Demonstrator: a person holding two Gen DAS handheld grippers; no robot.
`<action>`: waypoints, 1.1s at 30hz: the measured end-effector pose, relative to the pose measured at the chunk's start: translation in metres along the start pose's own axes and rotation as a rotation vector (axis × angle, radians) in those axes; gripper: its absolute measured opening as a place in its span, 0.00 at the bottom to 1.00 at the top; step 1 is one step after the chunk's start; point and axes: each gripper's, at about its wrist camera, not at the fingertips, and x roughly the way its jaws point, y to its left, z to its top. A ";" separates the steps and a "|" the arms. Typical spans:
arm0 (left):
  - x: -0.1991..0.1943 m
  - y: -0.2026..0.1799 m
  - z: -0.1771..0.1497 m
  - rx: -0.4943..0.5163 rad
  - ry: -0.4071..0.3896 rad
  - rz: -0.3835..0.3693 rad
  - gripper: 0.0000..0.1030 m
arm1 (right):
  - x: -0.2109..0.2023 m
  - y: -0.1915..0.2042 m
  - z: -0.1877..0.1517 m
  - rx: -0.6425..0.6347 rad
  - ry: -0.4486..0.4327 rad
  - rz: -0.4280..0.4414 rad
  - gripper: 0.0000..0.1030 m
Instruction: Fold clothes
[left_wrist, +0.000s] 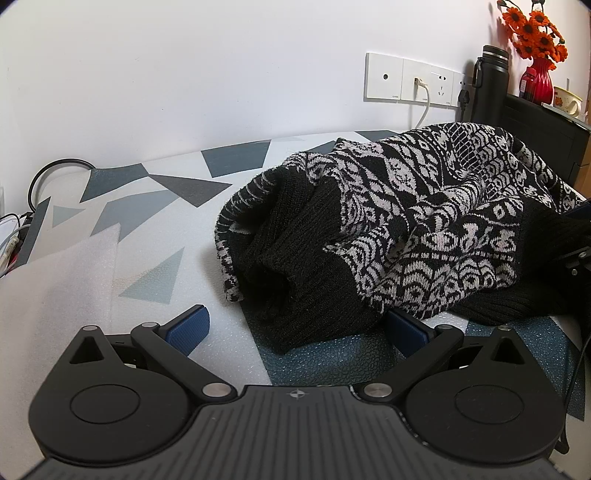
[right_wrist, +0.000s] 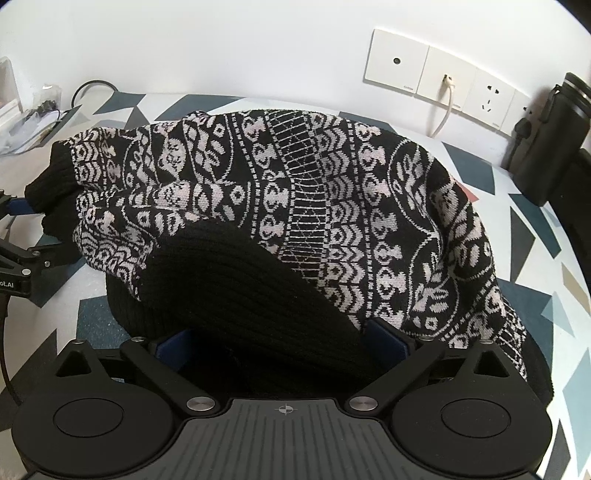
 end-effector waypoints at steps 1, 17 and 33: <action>0.000 0.000 0.000 0.000 0.000 0.000 1.00 | 0.000 0.000 0.000 0.001 0.000 0.000 0.95; 0.000 0.000 0.000 0.000 0.000 0.000 1.00 | -0.001 -0.001 -0.002 0.004 -0.009 0.004 0.95; 0.000 0.000 -0.001 -0.001 0.000 0.000 1.00 | -0.001 0.000 -0.004 0.001 -0.020 0.008 0.97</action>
